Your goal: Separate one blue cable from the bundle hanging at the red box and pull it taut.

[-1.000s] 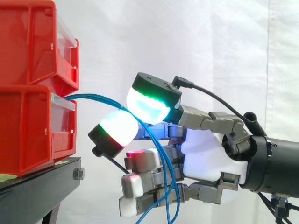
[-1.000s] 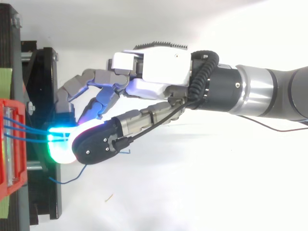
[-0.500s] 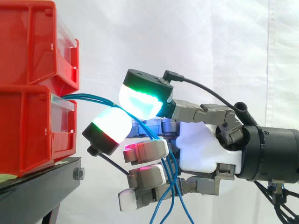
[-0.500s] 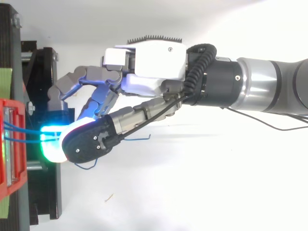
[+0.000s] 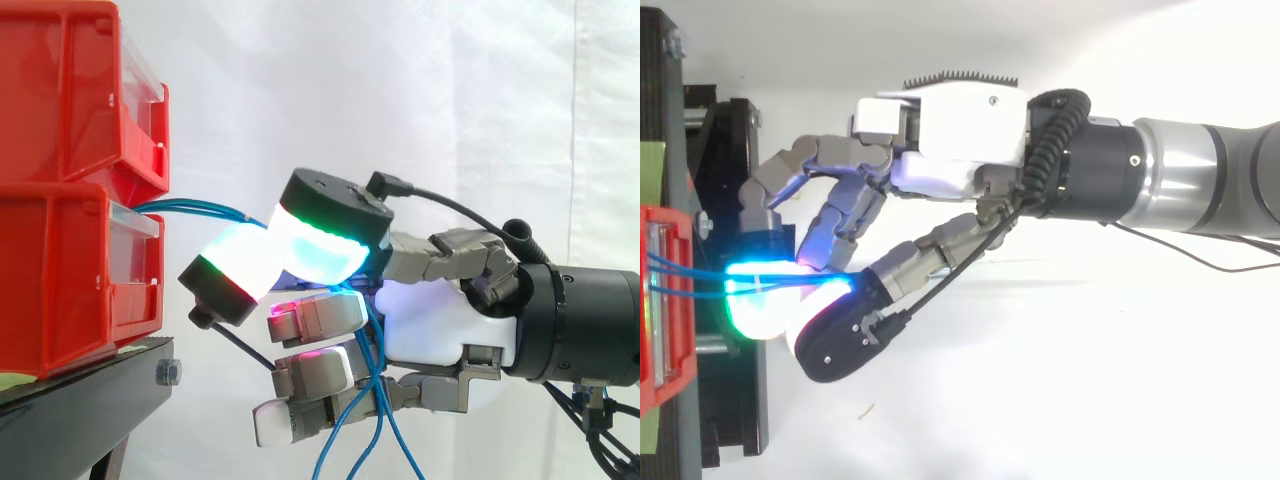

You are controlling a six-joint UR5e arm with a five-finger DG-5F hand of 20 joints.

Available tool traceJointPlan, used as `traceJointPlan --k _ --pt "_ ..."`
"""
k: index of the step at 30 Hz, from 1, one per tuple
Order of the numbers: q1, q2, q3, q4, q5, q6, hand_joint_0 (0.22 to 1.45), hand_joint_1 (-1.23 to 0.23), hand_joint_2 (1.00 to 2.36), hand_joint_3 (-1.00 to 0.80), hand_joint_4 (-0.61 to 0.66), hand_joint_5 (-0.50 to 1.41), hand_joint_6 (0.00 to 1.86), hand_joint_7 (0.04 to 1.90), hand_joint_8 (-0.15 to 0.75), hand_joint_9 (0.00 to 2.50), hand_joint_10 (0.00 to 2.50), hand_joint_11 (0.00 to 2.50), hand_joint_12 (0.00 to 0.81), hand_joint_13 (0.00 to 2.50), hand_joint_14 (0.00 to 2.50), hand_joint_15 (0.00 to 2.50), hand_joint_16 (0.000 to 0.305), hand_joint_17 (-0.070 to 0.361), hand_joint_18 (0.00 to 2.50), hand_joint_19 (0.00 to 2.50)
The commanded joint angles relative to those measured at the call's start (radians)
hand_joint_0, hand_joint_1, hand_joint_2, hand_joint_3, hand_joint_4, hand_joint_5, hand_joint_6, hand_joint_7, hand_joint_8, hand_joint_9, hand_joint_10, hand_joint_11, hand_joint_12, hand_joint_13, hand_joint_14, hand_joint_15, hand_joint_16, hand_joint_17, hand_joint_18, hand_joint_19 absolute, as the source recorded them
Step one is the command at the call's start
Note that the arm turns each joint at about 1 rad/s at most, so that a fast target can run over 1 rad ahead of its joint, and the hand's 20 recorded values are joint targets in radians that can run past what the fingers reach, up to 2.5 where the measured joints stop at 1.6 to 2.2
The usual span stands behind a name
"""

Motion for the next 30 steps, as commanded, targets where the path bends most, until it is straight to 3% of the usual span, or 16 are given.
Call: traceJointPlan --k 1,9,12,18,26,30 --pt "0.0 0.001 0.0 -0.006 0.001 0.002 0.73 -0.9 1.01 -0.43 0.02 -0.21 0.88 0.89 0.24 0.99 0.22 1.73 0.361 1.04 0.02 1.31 0.041 0.091 0.73 0.56" --pt "-0.002 0.027 -0.001 -0.089 -0.008 -0.015 0.69 -0.86 1.0 -0.5 0.08 -0.21 0.89 0.93 0.244 1.01 0.22 1.74 0.357 1.07 0.02 1.31 0.04 0.091 0.74 0.57" --pt "-0.003 0.034 -0.001 -0.123 -0.024 -0.029 0.59 -0.74 1.0 -0.5 0.09 -0.2 0.88 0.92 0.254 1.03 0.21 1.73 0.361 1.08 0.02 1.32 0.041 0.092 0.74 0.61" --pt "-0.009 0.051 -0.001 -0.163 -0.033 -0.05 0.6 -0.56 1.0 -0.5 0.11 -0.2 0.87 0.94 0.245 1.07 0.2 1.73 0.352 1.1 0.02 1.3 0.041 0.093 0.77 0.61" --pt "-0.014 0.056 0.0 -0.16 -0.03 -0.053 0.62 -0.63 1.01 -0.39 0.12 -0.2 0.89 0.97 0.249 1.02 0.23 1.73 0.36 1.08 0.02 1.29 0.042 0.094 0.76 0.63" --pt "-0.016 0.056 -0.001 -0.16 -0.028 -0.05 0.58 -0.66 1.0 -0.48 0.13 -0.21 0.87 0.95 0.252 0.98 0.25 1.72 0.365 1.06 0.02 1.28 0.043 0.098 0.75 0.63"
